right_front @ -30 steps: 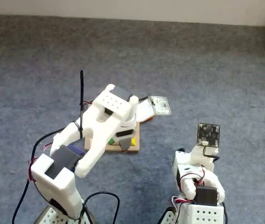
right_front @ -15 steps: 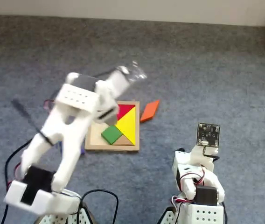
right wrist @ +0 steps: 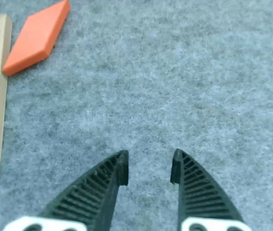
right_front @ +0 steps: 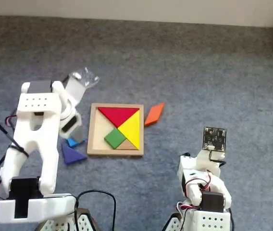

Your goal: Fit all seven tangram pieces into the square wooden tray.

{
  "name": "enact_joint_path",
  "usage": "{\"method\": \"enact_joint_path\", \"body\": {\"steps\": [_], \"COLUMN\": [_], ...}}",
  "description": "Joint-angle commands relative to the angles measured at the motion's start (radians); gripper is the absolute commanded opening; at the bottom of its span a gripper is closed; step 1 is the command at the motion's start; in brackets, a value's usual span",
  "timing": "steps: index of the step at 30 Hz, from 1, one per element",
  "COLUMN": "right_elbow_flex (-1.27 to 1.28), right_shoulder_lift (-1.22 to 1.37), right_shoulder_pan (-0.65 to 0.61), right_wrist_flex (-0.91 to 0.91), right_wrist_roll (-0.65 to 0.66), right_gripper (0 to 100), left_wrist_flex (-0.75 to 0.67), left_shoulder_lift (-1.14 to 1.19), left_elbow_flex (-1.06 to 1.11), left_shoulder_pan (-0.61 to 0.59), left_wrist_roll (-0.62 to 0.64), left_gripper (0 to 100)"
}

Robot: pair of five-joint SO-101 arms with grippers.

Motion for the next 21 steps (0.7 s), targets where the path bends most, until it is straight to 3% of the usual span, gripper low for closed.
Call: {"method": "enact_joint_path", "body": {"steps": [1, 6, 13, 21], "right_elbow_flex": [0.143, 0.143, 0.143, 0.143], "right_shoulder_lift": [-0.004, -0.004, -0.004, -0.004], "right_shoulder_pan": [0.016, 0.016, 0.016, 0.016], "right_wrist_flex": [-0.012, -0.012, -0.012, -0.012], "right_wrist_roll": [0.014, 0.014, 0.014, 0.014], "right_gripper": [15.6, 15.6, 15.6, 15.6], "left_wrist_flex": [-0.063, -0.183, -0.310, -0.362], "left_shoulder_lift": [-0.041, -0.041, -0.035, -0.030], "left_elbow_flex": [0.091, 0.202, 0.338, 0.424], "left_shoulder_pan": [-0.058, -0.081, -0.082, -0.082], "left_wrist_roll": [-0.043, -0.052, -0.190, -0.270], "left_gripper": [24, 25, 25, 25]}}
